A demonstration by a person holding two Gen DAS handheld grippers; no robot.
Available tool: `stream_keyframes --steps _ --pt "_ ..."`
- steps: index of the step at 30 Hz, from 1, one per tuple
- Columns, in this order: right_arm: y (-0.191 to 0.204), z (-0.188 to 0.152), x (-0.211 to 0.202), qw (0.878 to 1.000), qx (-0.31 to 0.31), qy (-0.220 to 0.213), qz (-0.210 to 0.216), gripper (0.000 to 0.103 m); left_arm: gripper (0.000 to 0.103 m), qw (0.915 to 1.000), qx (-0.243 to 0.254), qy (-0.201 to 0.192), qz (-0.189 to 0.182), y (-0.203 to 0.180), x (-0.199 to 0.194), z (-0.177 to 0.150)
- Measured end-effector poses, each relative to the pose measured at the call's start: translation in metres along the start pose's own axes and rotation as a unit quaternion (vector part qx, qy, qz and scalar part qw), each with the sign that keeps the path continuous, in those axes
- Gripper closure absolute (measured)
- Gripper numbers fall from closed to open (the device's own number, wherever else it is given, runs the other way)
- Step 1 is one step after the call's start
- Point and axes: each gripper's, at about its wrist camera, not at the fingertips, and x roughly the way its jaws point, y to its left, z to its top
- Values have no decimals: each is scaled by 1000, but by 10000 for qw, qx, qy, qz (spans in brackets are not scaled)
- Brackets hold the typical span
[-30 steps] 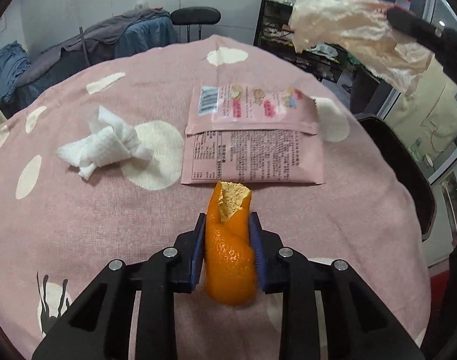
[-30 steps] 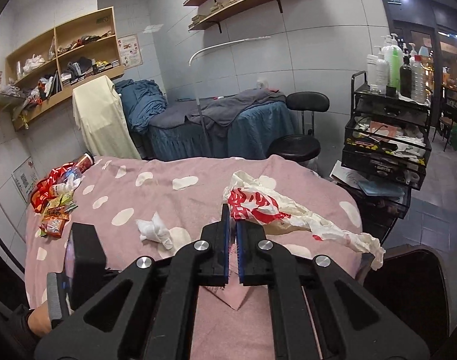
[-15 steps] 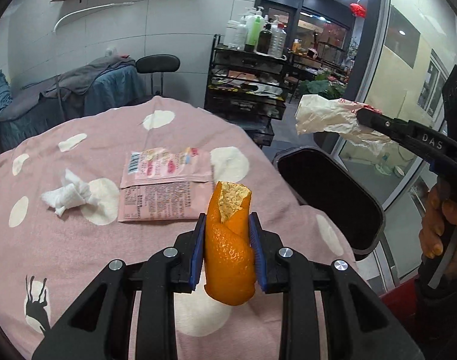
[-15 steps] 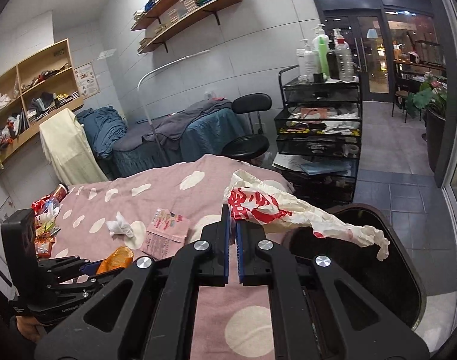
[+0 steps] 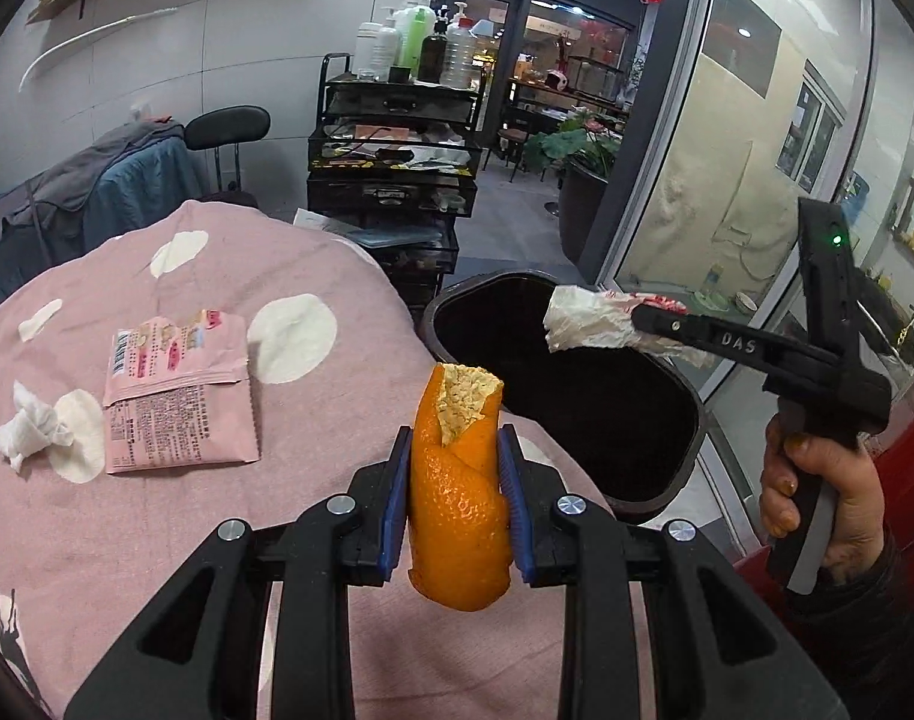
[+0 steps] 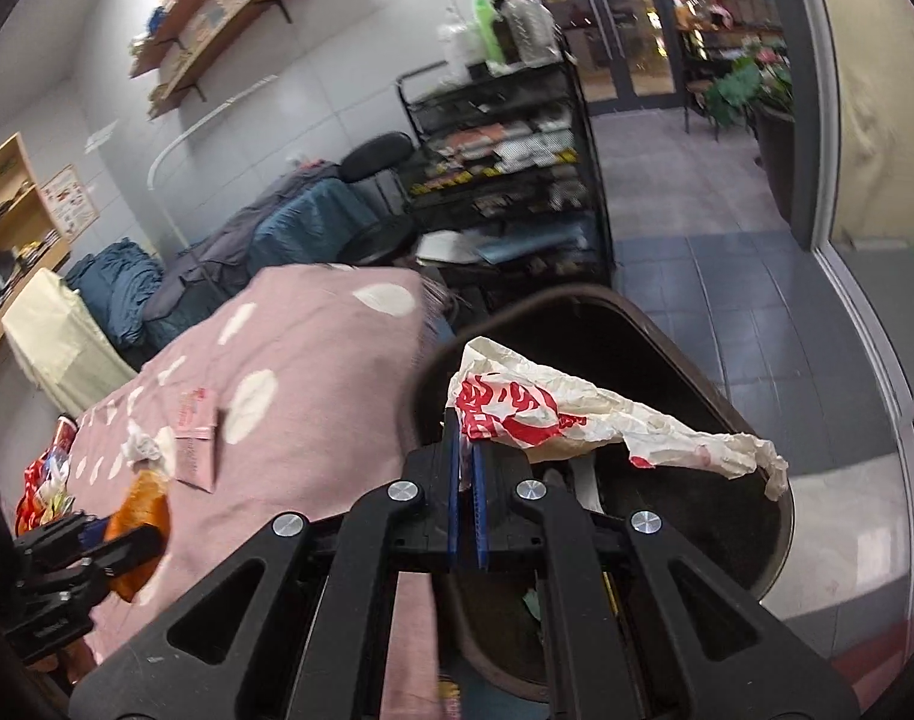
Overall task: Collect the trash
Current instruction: 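Carry the peel and bag over the bin and open both tools to drop them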
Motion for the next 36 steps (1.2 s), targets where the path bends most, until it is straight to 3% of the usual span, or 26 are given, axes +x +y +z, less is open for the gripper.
stream_keyframes --steps 3,4,6,7,8,12,23,36 --pt "-19 -6 16 9992 298 265 -44 97 75 9999 38 25 -90 -8 6 4" --pt "-28 -9 24 9981 450 421 -55 92 75 9999 36 46 -137 -10 8 5" --pt "-41 -16 34 9954 734 619 -23 68 75 9996 46 112 -235 -14 14 7" --pt "-45 -18 36 9948 805 617 -40 49 75 9996 70 136 -248 -17 17 7" --pt "-47 -21 34 9948 834 571 -94 44 75 9995 102 156 -252 -20 19 7" --pt "-50 -29 25 9957 795 438 -203 44 75 9987 224 282 -365 -33 30 9" --pt "-59 -31 -23 9927 762 -390 -845 28 75 9929 633 771 -653 -79 80 16" --pt "-91 -23 -50 9855 1054 -675 -1144 24 73 9875 932 1098 -644 -113 121 17"
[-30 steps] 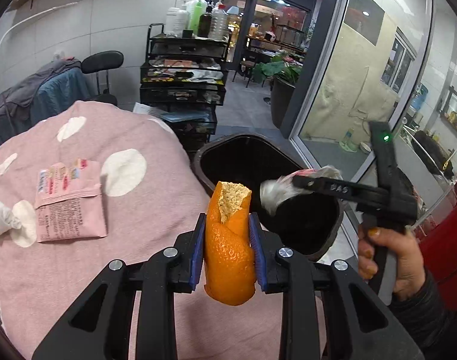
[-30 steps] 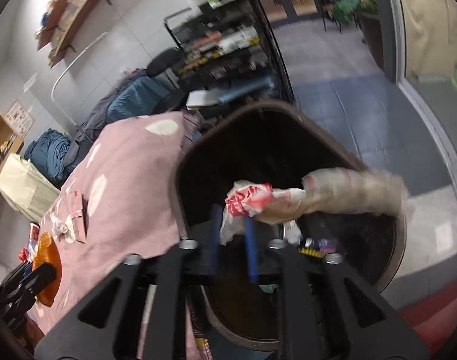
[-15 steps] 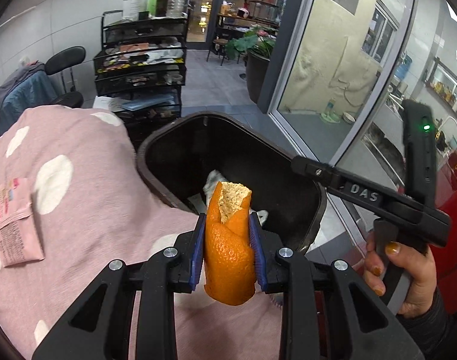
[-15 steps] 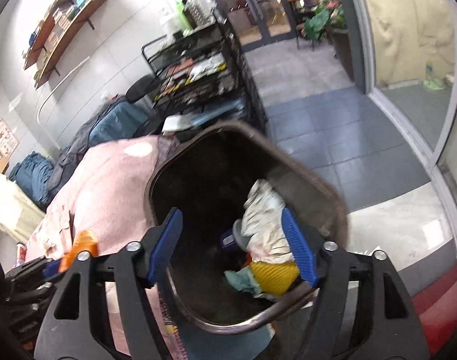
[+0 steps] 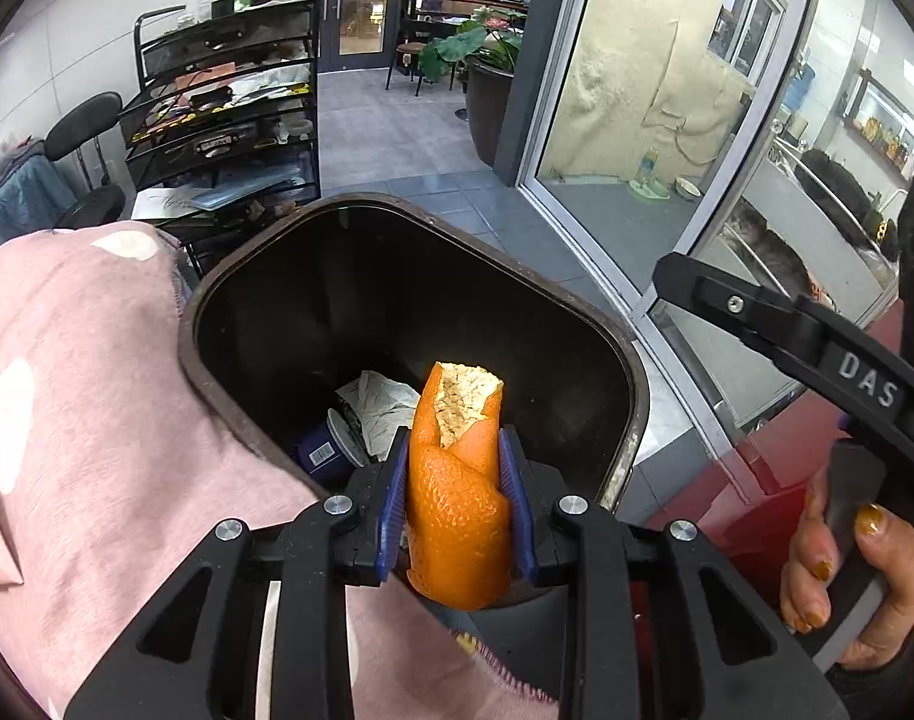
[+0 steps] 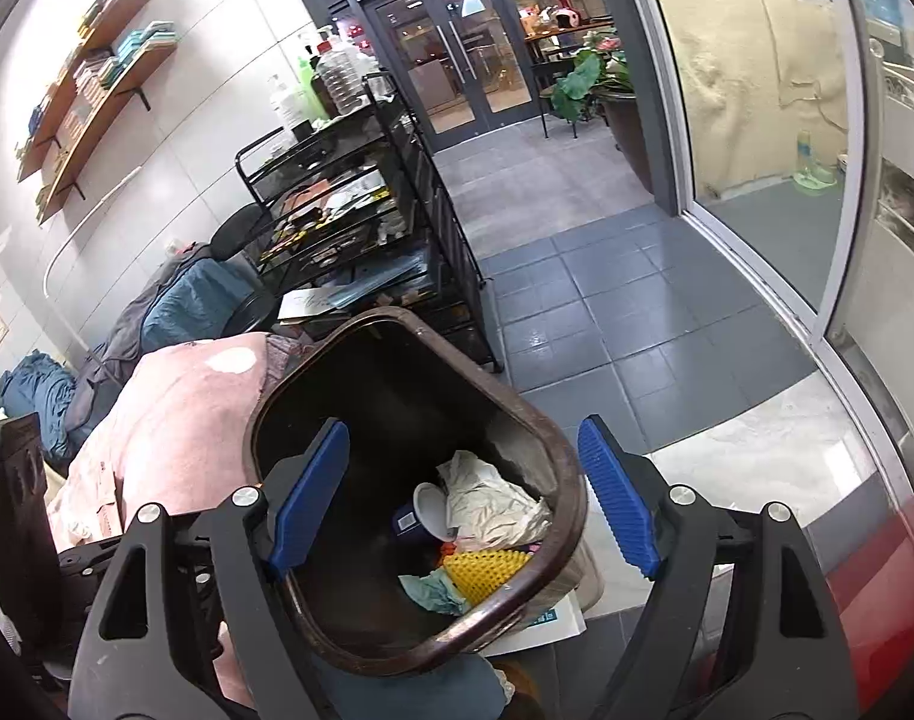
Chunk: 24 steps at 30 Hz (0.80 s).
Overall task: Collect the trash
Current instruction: 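Carry the peel and bag over the bin and open both tools to drop them, then move both tools back over the table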
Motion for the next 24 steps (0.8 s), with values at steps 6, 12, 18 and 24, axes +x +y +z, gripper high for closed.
stream_keyframes --steps 6,12,18,24 --pt "-7 2 -1 10000 54 8 -77 22 18 9999 -8 -164 29 -1 2 0" --pt "-7 3 -3 9999 42 -60 -110 20 8 9988 -33 -490 -14 0 -13 1" --pt "2 1 -4 9999 -44 -83 -58 17 5 9971 163 -719 169 -2 -34 -6" --pt "21 -4 -3 9997 -229 -17 97 13 5 9958 109 -869 270 7 -58 -19"
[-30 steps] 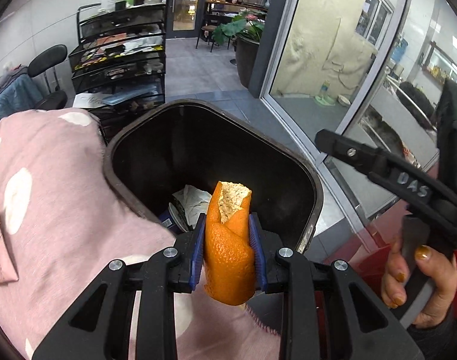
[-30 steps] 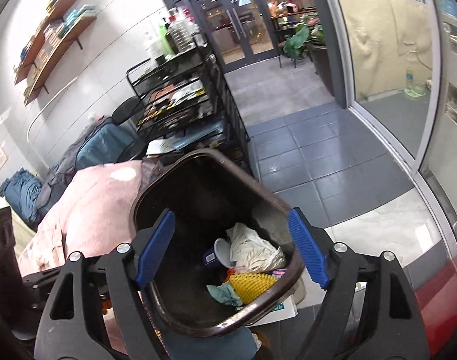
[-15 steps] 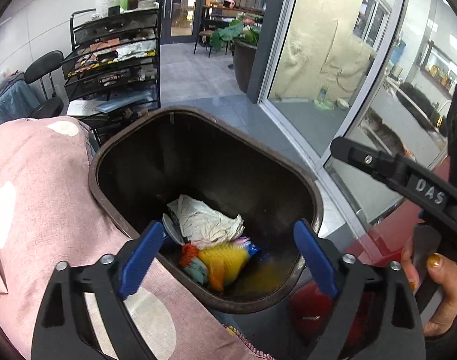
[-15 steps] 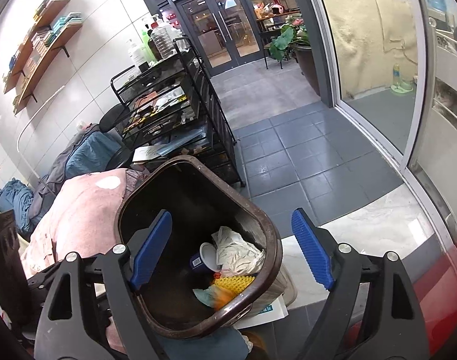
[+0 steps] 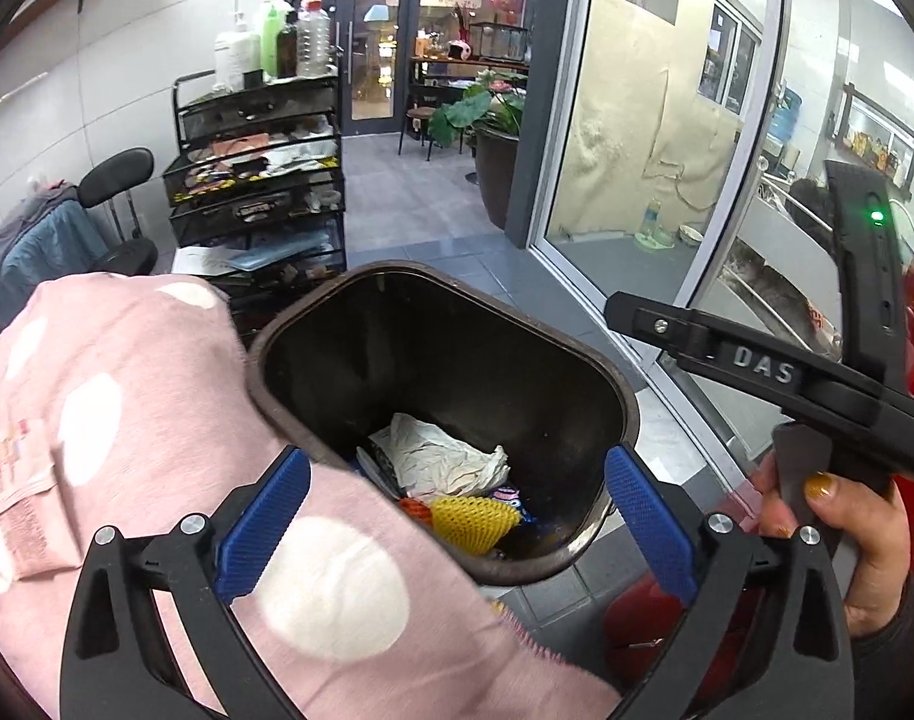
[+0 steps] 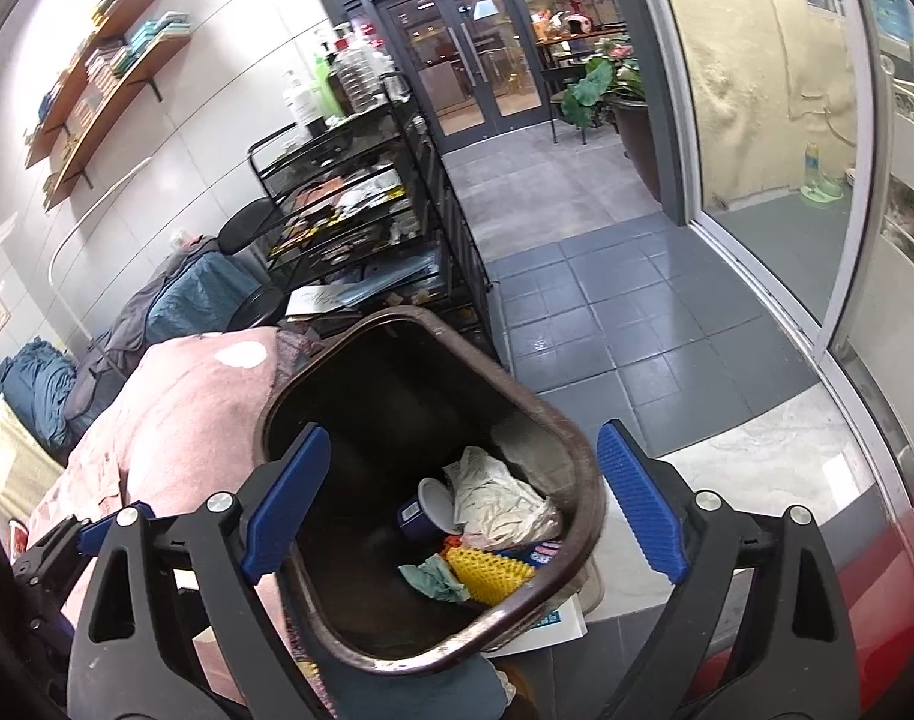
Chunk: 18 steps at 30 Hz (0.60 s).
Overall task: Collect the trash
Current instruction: 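Move both tools back over the table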
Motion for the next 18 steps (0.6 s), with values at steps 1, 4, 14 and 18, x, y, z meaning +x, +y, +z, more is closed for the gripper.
stream_keyframes --steps 1,4,14,18 --pt "3 -1 0 10000 -33 15 37 12 5 10000 -13 -35 46 3 -5 -3" --pt "19 -5 3 9996 -189 83 169 12 5 9997 -73 -54 225 12 -15 -9" --pt "82 -21 13 9930 -902 335 689 11 5 9953 -497 -200 812 64 -54 -38" --pt "110 -27 19 9875 -1163 456 959 11 5 9907 -828 -222 1054 95 -71 -52"
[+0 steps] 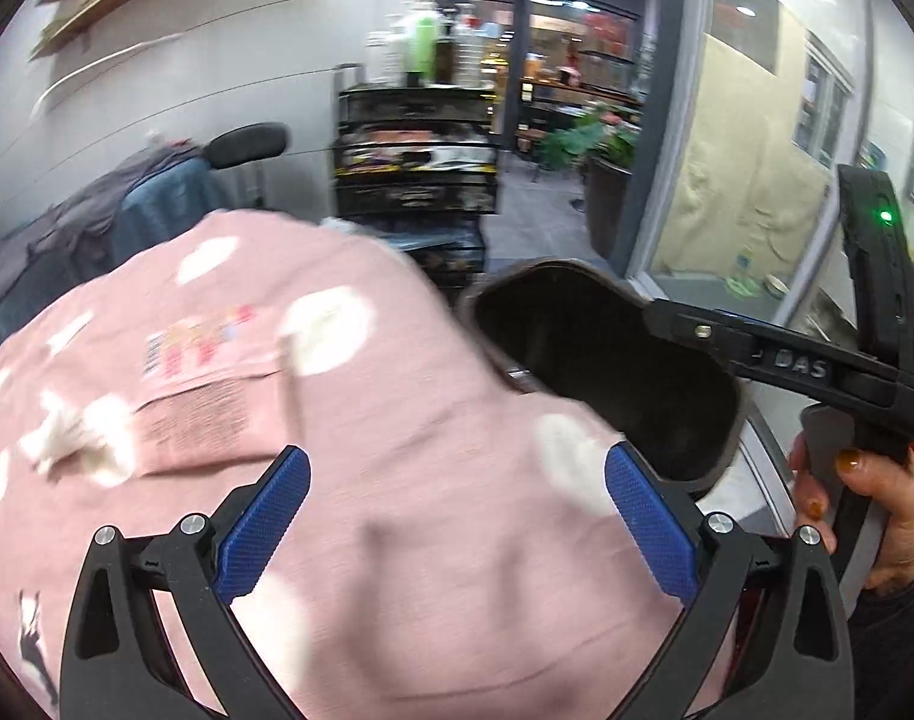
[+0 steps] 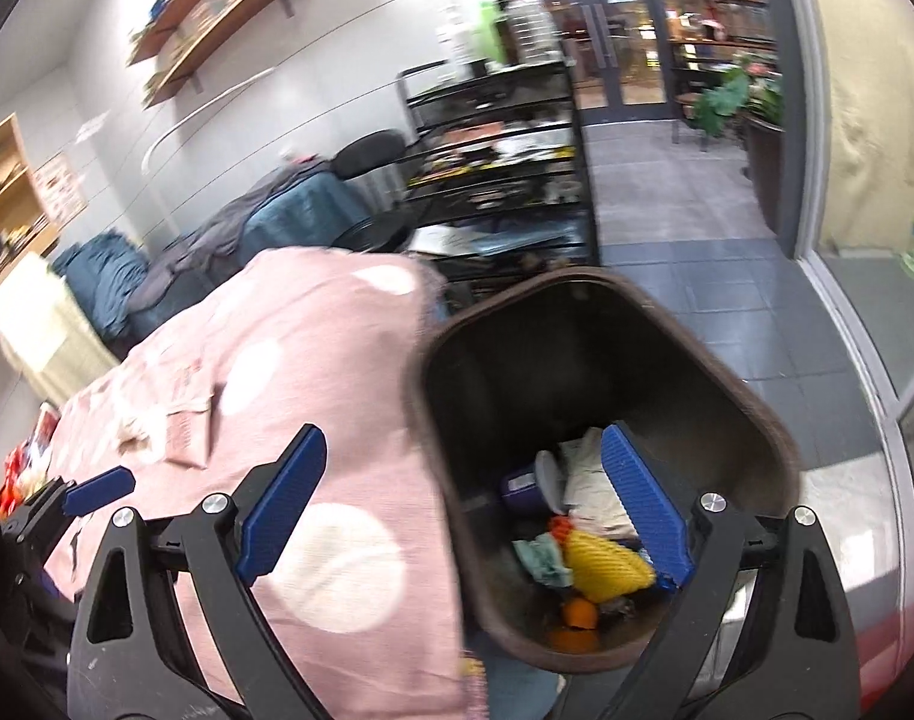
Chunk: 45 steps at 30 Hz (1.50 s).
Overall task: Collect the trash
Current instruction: 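Move both tools back over the table, then grasp the white tissue with the left tool while the right tool grasps the pink snack wrapper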
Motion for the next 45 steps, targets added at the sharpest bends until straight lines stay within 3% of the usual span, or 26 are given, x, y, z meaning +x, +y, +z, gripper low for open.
stream_keyframes --steps 8,17,21,27,30,31,35,36,38,40,45 --pt "65 1 31 9939 -625 491 761 11 5 9955 -646 22 689 81 -18 -17" --pt "144 3 71 9747 -1226 1090 1520 11 11 9810 -1377 227 1348 175 -24 -34" --pt "172 7 97 9680 -1482 1326 1530 15 14 9783 -1420 326 1472 198 -16 -30" --pt "198 11 140 9578 -1551 1800 1620 30 15 9782 -1308 526 1523 223 6 -18" --pt "206 14 151 9583 -1581 1769 1593 31 20 9787 -1235 655 1505 229 16 -15" --pt "208 15 153 9579 -1600 1764 1602 34 24 9788 -1235 684 1483 230 19 -15" --pt "214 13 169 9481 -1483 2082 1892 68 40 9778 -1310 769 1446 232 27 -17" --pt "215 11 173 9457 -1443 2167 1948 70 45 9769 -1353 763 1465 234 27 -17" --pt "217 6 179 9430 -1434 2272 1964 88 55 9757 -1430 709 1501 236 23 -19" --pt "217 8 175 9424 -1371 2211 2100 95 65 9752 -1500 663 1483 237 19 -19" --pt "222 7 158 9459 -1446 1872 2221 98 72 9738 -1710 503 1411 237 7 -23"
